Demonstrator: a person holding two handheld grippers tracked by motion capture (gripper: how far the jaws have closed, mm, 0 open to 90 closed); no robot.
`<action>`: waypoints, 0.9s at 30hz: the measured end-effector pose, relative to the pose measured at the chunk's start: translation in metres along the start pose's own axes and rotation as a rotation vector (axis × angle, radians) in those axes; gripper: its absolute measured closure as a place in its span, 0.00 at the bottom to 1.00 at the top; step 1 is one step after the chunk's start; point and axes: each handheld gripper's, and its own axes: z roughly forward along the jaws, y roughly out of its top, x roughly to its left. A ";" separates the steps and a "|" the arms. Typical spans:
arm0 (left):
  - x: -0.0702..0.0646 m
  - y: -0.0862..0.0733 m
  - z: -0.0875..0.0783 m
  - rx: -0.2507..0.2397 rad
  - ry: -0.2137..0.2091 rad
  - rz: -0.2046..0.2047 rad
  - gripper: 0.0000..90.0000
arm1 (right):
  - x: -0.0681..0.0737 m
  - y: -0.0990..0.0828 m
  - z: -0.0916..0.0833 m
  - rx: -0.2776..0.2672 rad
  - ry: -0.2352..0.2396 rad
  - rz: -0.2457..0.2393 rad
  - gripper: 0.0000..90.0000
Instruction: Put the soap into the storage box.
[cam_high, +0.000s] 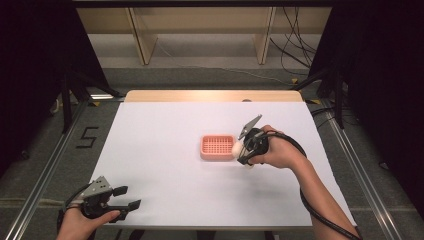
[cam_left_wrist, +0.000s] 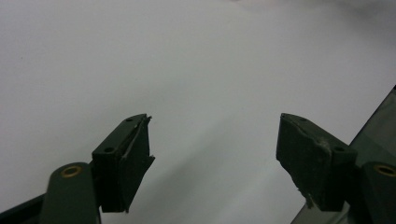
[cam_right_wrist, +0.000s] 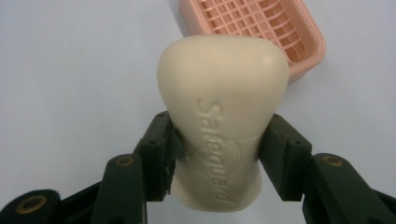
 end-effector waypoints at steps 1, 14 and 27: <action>0.000 0.000 0.000 -0.002 -0.001 0.001 0.28 | 0.000 0.000 0.000 0.003 0.000 0.003 0.56; 0.001 0.000 0.000 0.004 0.001 0.003 0.28 | -0.005 0.005 0.001 -0.009 -0.014 0.009 0.56; 0.001 0.000 -0.001 0.001 0.005 0.005 0.28 | -0.008 0.009 0.004 -0.015 -0.028 0.002 0.56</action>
